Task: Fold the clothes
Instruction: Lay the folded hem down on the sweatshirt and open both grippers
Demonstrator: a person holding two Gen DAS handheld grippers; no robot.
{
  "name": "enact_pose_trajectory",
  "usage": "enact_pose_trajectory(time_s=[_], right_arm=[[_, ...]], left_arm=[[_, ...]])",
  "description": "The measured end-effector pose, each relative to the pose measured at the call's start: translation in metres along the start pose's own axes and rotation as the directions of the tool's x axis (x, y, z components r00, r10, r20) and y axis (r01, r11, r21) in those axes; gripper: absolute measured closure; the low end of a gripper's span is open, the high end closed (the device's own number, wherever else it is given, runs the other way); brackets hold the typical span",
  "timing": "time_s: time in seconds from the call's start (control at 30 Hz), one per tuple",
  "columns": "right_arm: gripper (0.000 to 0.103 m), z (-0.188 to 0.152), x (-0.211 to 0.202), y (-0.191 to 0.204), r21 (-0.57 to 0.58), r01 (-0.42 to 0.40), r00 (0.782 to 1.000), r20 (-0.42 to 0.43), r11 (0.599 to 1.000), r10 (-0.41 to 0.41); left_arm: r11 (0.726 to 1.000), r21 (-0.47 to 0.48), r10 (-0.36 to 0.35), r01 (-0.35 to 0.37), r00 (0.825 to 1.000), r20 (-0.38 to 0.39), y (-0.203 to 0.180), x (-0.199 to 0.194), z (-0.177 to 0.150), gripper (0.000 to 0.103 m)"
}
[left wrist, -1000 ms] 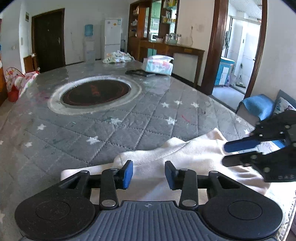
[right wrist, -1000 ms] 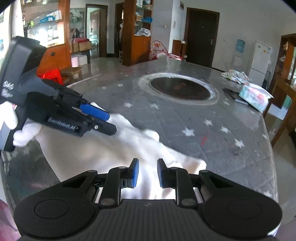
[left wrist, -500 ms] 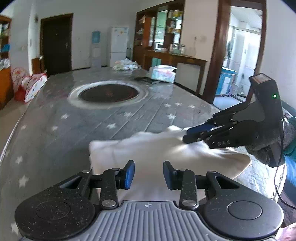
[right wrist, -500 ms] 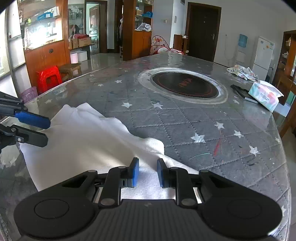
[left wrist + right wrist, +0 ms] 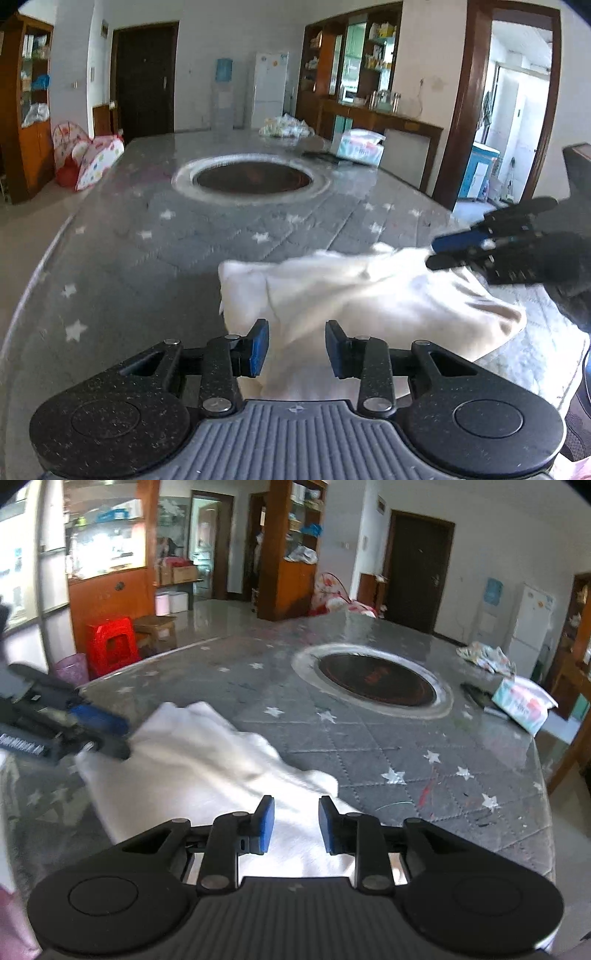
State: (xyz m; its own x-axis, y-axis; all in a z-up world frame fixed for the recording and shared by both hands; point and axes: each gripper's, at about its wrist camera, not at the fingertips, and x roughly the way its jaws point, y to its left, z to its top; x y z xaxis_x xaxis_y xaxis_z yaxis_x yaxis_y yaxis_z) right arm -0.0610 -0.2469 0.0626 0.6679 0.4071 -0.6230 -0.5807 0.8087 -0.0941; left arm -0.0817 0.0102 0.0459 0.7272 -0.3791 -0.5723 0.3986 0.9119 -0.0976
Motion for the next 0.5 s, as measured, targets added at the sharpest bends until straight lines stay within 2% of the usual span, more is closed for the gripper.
enact_pose_trajectory(time_s=[0.23, 0.4, 0.5], right_arm=[[0.075, -0.02, -0.026, 0.029, -0.057, -0.038, 0.999, -0.006, 0.998, 0.038], [0.073, -0.035, -0.023, 0.035, -0.051, -0.024, 1.0, -0.018, 0.998, 0.023], [0.068, -0.046, -0.02, 0.033, -0.012, -0.014, 1.0, -0.018, 1.0, 0.014]], left_arm=[[0.993, 0.09, -0.073, 0.071, 0.997, 0.021, -0.035, -0.005, -0.001, 0.067], [0.991, 0.1, -0.089, 0.091, 0.996, -0.026, -0.047, 0.009, -0.012, 0.067], [0.992, 0.088, -0.083, 0.087, 0.995, -0.047, -0.048, 0.015, -0.019, 0.067]])
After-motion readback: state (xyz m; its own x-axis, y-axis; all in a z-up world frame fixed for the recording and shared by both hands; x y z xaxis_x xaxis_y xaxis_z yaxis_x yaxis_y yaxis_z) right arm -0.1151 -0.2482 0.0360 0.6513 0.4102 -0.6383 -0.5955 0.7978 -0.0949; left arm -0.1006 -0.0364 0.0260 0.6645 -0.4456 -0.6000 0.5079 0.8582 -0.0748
